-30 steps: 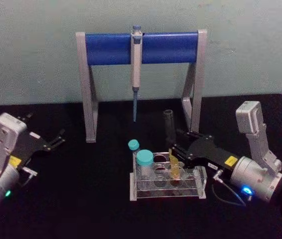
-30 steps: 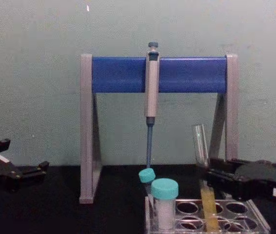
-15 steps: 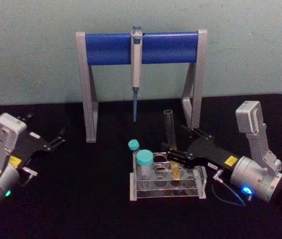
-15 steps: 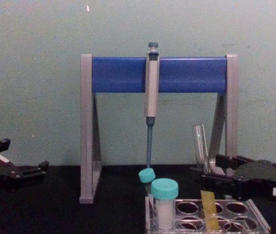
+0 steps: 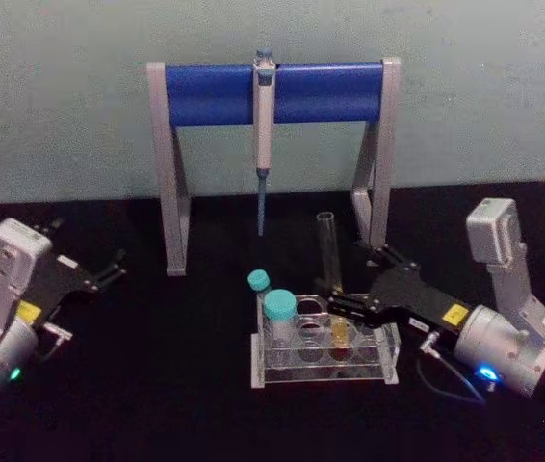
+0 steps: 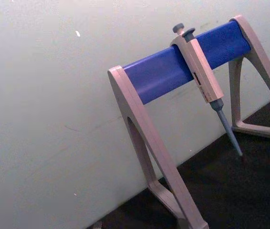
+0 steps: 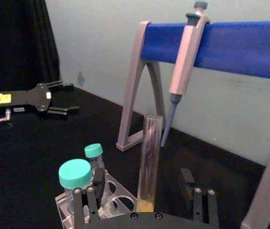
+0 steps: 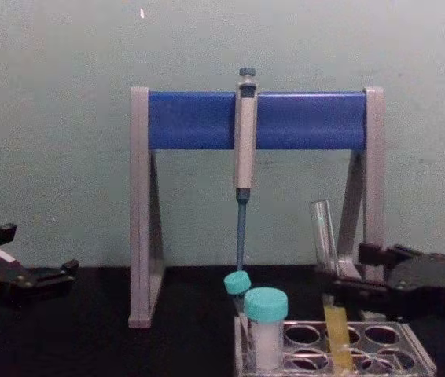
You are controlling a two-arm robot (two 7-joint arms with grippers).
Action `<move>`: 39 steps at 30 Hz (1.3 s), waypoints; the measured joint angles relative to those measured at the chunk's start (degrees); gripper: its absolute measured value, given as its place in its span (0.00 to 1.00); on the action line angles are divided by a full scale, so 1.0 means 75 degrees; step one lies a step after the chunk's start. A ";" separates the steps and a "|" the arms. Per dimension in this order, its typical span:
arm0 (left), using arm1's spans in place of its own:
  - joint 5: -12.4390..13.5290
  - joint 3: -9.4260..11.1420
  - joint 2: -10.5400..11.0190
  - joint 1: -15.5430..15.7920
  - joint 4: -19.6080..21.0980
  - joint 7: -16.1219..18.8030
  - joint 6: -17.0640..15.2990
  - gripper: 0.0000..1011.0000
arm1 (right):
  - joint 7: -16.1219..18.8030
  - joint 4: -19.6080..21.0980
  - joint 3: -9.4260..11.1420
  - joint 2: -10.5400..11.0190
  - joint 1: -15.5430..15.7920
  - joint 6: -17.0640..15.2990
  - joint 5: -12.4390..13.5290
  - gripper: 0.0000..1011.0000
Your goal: Pick up the test tube from the test tube rack, shake it, then place it back into the test tube rack.
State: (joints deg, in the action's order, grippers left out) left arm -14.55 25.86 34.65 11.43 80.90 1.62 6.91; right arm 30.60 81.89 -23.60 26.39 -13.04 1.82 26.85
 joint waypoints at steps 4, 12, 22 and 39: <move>0.0000 0.0000 0.0000 0.0000 0.0000 0.0000 0.0000 1.00 | -0.0189 0.0355 0.0191 0.0155 0.0313 0.0089 0.0005 0.99; 0.0000 0.0000 0.0000 0.0000 0.0000 0.0000 0.0000 1.00 | -0.1345 0.0986 0.0864 0.0191 0.1310 0.0761 -0.0438 0.99; 0.0000 0.0000 0.0000 0.0000 0.0000 0.0001 0.0000 1.00 | -0.2740 0.0741 0.1234 -0.0310 0.1818 0.1319 -0.1429 0.99; 0.0000 0.0000 0.0000 0.0000 0.0000 0.0000 0.0000 1.00 | -0.3251 -0.0131 0.1330 -0.0858 0.1748 0.1185 -0.1639 0.99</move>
State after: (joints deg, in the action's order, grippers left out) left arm -14.55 25.86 34.65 11.43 80.90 1.62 6.91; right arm 6.22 80.91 -13.62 19.95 0.06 10.71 14.56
